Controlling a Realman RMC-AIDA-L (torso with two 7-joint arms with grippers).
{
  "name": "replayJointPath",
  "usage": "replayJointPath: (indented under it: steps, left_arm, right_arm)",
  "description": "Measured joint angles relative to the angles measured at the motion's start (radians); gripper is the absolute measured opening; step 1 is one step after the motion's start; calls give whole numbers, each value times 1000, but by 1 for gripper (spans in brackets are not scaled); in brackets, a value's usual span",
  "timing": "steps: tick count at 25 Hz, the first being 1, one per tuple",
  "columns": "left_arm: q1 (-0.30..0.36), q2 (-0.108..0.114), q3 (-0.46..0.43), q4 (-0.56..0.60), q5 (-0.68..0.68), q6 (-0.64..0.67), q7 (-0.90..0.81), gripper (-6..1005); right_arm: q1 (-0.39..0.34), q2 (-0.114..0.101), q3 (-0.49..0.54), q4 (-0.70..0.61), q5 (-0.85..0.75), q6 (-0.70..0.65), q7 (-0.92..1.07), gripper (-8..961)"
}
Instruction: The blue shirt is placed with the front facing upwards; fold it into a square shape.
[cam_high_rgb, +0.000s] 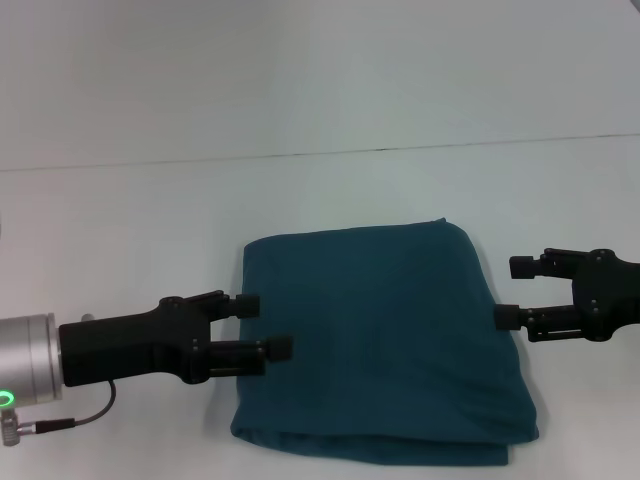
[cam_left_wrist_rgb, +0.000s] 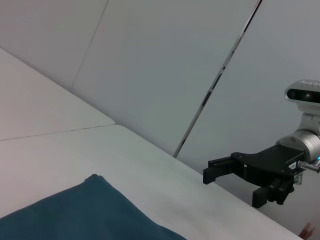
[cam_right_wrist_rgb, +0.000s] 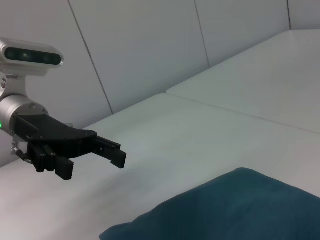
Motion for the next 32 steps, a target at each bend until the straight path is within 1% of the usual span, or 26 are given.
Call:
replayJointPath:
  steps: [17, 32]
  left_arm:
    - [0, 0, 5, 1, 8, -1, 0, 921]
    - [0, 0, 6, -3, 8, 0, 0, 921]
  right_arm:
    - [9, 8, -3, 0, 0, 2, -1, 947]
    - [11, 8, -6, 0, 0, -1, -2, 947]
